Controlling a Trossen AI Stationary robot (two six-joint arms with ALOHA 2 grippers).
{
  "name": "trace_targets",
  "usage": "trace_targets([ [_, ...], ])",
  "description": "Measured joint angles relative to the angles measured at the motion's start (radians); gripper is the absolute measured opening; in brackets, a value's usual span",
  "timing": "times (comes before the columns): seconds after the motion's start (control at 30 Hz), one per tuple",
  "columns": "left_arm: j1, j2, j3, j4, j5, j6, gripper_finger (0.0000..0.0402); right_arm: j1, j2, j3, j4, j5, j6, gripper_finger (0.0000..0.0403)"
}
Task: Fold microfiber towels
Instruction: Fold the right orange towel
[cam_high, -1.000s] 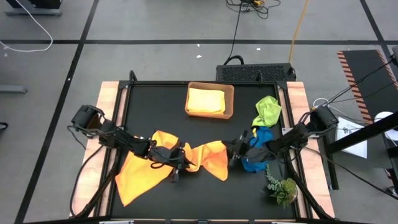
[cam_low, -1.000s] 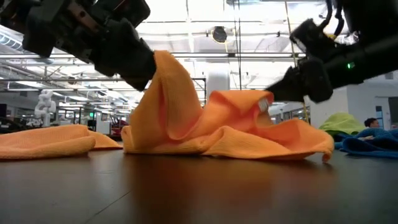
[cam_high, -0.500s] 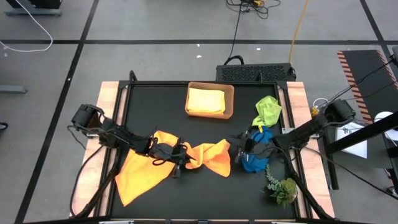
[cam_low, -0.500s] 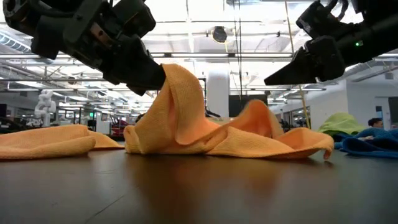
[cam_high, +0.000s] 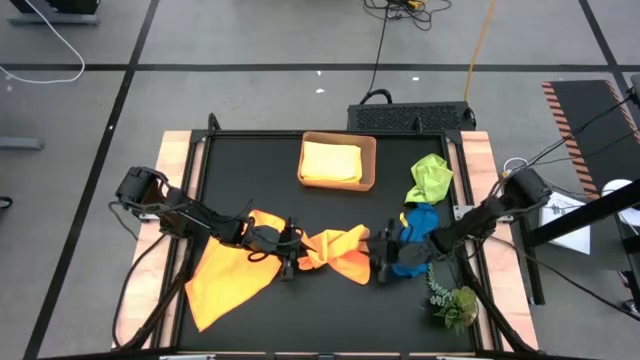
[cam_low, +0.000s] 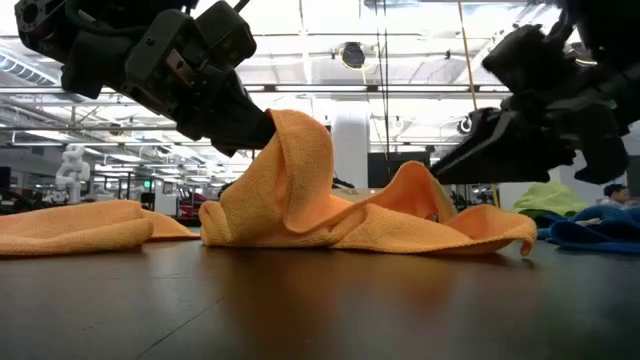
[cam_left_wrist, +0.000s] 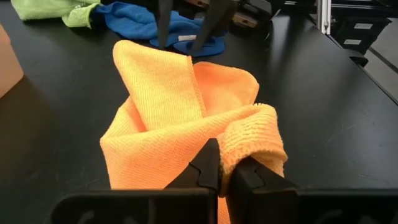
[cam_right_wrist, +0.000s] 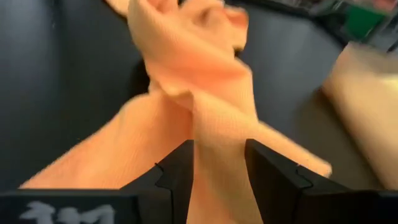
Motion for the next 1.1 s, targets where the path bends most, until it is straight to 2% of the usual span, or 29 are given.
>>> trace_targets([
  [0.1,-0.002,0.0,0.0,-0.004,0.009,-0.001,0.0004,0.016,0.051,0.0,0.15,0.065,-0.083,0.0128],
  [0.23,-0.014,0.0,0.0,-0.006,0.012,0.0,0.0005,0.017,0.092,0.0,0.285,0.081,-0.135,0.0124],
  [0.77,-0.016,0.0,0.0,-0.022,0.043,0.043,0.0011,0.004,0.095,0.0,0.505,0.081,-0.238,0.0123],
  [1.1,-0.016,0.0,0.0,-0.11,0.045,-0.002,0.0009,0.004,0.095,0.0,0.51,0.08,-0.223,0.0123],
])
